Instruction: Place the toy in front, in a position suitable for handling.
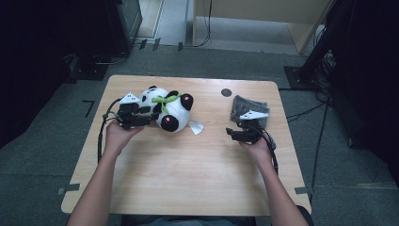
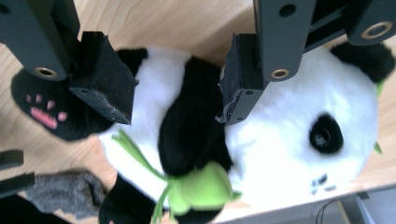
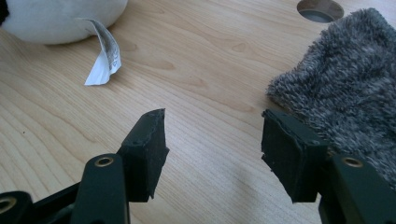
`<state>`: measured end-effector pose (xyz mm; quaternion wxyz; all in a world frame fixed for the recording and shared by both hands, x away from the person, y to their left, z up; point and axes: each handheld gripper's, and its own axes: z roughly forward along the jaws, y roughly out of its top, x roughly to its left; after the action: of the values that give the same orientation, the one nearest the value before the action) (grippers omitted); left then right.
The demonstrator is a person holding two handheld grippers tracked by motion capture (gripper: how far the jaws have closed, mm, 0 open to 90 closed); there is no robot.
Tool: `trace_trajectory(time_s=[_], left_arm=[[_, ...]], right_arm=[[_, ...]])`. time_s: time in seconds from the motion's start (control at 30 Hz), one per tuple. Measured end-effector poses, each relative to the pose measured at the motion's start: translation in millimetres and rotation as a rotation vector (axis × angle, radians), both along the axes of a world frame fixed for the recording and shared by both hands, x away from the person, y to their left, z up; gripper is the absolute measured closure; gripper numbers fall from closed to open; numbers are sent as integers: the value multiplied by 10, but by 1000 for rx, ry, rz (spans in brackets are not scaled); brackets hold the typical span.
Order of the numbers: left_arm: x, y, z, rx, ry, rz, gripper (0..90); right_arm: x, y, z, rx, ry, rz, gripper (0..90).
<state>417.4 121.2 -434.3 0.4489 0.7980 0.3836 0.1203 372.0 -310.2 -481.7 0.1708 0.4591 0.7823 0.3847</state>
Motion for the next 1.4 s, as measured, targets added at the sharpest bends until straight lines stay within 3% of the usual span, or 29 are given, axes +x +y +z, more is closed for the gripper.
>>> trace_trajectory(time_s=[0.43, 0.5, 0.67, 0.73, 0.83, 0.9, 0.97, 1.0, 1.17, 1.33, 1.4], left_arm=[[177, -87, 48, 37, -6, -8, 419], [183, -88, 84, 12, -22, -11, 418], [244, -121, 199, 16, -41, -7, 425], [286, -131, 209, 12, -31, -8, 437], [326, -151, 172, 24, -11, 0, 490], [346, -151, 151, 8, -3, -7, 614], [344, -150, 154, -4, -11, -9, 663], [337, -147, 163, -2, -12, -9, 759], [321, -141, 186, -16, 13, -7, 788], [251, -201, 264, -1, -16, 9, 802], [233, -226, 291, -13, -12, 12, 802]], right_arm=[[17, -29, 12, -8, 1, -7, 410], [15, -32, 9, -10, 3, -7, 411], [-5, -61, 0, -15, 9, -12, 410], [-14, -71, 1, -15, 10, -15, 411], [-28, -83, 9, -13, 8, -17, 413], [-33, -94, 7, -15, 7, -17, 413], [-34, -98, 7, -17, 8, -18, 413], [-36, -108, 9, -16, 10, -20, 415], [-40, -129, 10, -24, 11, -24, 414], [-40, -177, 22, -15, 6, -36, 425], [-41, -185, 24, -13, 7, -40, 426]])
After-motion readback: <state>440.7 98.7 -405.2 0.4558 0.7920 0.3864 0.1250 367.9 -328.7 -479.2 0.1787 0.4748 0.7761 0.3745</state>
